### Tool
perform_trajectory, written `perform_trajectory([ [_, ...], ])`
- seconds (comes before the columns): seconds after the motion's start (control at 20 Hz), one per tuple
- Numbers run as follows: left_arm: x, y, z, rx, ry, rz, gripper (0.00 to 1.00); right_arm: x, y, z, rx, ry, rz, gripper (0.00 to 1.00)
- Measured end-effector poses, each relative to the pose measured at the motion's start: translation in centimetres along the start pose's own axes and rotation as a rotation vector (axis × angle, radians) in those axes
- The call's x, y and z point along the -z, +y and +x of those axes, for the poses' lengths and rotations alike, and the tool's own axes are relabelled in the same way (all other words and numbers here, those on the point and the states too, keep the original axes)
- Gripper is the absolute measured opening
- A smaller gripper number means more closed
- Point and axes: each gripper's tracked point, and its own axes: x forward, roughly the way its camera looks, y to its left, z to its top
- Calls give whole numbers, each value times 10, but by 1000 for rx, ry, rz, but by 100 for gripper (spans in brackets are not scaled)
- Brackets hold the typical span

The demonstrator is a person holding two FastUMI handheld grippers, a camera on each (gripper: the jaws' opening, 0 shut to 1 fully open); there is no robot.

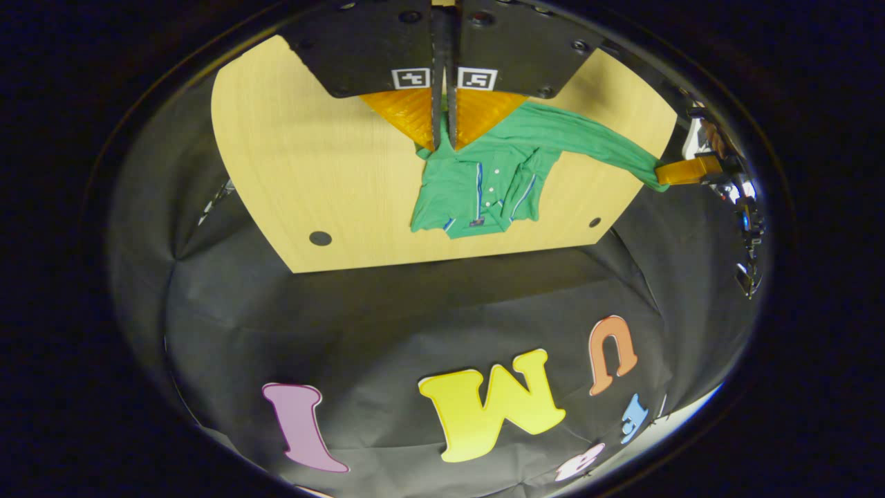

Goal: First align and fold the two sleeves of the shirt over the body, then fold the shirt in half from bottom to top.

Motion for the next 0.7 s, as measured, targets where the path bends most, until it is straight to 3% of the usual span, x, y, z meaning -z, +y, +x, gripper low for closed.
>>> perform_trajectory([
  [0.45, -54, 15, 59, -2, -63, -2, 6, -66, -4, 44, 2, -50, -13, 2],
  [0.7, -85, 28, 103, -10, -100, -8, 6, -98, -8, 92, 3, -50, -8, 0],
])
